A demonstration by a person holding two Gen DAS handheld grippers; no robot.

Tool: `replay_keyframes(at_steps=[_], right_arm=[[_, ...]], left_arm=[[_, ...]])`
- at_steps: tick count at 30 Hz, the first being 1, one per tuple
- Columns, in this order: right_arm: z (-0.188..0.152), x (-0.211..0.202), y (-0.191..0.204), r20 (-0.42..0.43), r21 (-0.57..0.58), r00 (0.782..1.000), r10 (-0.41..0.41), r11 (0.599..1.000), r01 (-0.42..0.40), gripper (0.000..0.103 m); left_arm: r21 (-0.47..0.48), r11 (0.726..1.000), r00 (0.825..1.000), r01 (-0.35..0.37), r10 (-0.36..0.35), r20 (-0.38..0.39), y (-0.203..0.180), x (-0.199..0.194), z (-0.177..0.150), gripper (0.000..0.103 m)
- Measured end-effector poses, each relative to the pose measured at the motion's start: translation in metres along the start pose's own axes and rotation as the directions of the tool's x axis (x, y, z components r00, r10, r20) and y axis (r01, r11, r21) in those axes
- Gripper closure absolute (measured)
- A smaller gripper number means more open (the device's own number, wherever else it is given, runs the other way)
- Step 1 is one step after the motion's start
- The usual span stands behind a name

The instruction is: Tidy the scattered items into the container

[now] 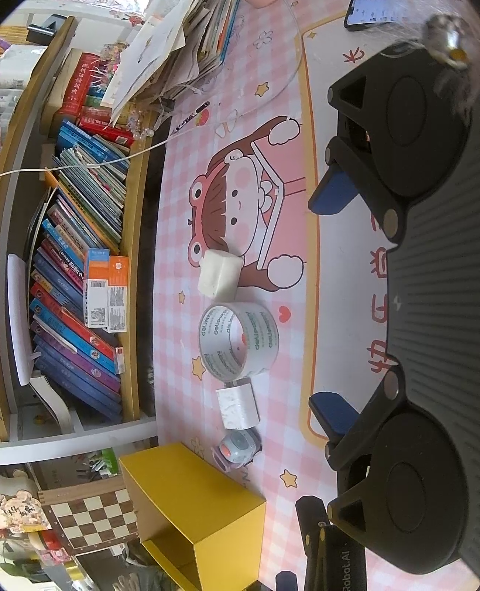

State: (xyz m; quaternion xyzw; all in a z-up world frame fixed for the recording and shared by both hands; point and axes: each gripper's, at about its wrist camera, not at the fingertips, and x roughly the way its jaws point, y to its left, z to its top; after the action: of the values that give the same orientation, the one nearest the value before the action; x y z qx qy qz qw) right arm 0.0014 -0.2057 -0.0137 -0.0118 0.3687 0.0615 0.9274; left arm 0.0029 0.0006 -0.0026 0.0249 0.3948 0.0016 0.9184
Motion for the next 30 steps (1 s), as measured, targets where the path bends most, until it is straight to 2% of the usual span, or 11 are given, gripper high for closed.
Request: replay_keyframes(at_steps=[17,26,30], right_arm=[[0.008,-0.002,-0.005,-0.023,0.024,1.0,0.013,1.0,-0.013,0.002],[0.005,-0.004,-0.003,-0.025,0.03,0.999,0.022,0.999,-0.021,0.01],[0.006,-0.005,-0.005,-0.025,0.034,0.999,0.022,0.999,-0.021,0.011]], left_arm=[[0.021,1.0,0.999,-0.015,0.014,0.049,-0.001,-0.008,0.004,0.0],[0.001,1.0,0.998,-0.012,0.012,0.054,0.003,-0.011,0.003,0.0],[-0.005,1.0,0.998,-0.015,0.015,0.062,0.005,-0.013,0.004,0.0]])
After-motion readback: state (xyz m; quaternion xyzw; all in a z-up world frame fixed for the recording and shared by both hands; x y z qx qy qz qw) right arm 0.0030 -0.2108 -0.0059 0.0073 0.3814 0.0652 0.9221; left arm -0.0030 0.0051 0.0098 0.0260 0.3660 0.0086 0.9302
